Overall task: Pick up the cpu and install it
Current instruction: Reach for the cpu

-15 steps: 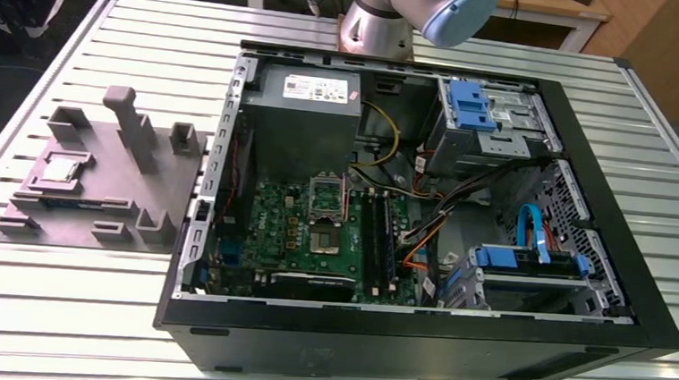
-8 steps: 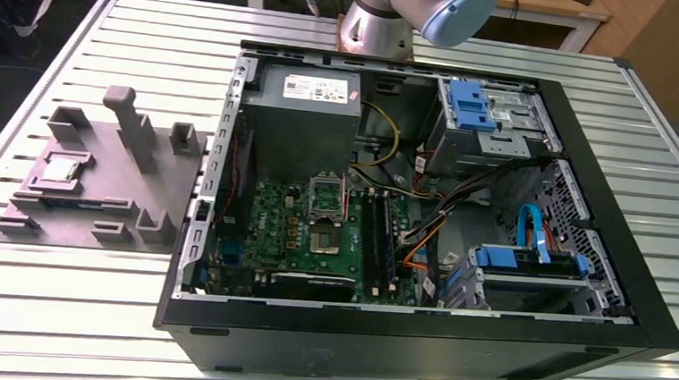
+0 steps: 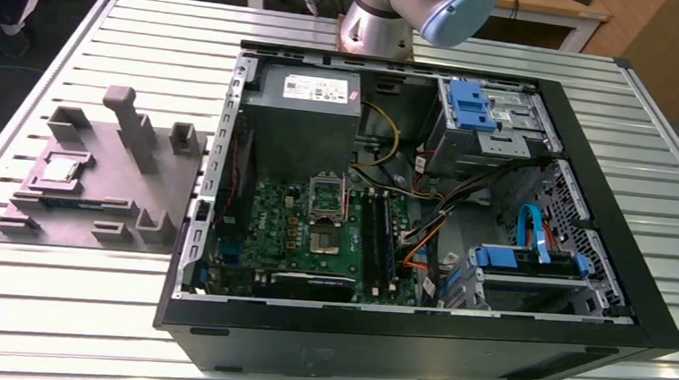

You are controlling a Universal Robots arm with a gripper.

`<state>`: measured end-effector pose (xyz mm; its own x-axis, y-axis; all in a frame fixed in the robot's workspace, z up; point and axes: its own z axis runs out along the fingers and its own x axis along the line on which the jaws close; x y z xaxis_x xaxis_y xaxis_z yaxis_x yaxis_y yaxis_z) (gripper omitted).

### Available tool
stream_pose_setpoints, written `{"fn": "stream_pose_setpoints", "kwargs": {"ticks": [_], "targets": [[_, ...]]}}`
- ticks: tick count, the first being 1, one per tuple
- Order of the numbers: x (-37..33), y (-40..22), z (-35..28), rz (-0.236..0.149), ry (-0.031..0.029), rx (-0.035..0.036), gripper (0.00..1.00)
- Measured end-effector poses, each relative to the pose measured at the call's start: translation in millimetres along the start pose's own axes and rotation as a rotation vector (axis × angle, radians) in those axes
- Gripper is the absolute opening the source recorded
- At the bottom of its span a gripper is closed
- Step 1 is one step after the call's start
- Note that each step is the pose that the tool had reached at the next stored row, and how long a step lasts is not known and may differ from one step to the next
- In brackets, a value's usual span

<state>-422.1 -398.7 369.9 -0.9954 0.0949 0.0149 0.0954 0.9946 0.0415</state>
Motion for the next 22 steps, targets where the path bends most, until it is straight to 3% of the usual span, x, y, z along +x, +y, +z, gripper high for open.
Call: {"fn": "stream_pose_setpoints", "kwargs": {"ticks": [19, 22], "targets": [[30.8, -3.0, 1.1, 0.000, 0.0001, 0.0001, 0.10], [31.4, -3.0, 1.1, 0.000, 0.0001, 0.0000, 0.10]]}}
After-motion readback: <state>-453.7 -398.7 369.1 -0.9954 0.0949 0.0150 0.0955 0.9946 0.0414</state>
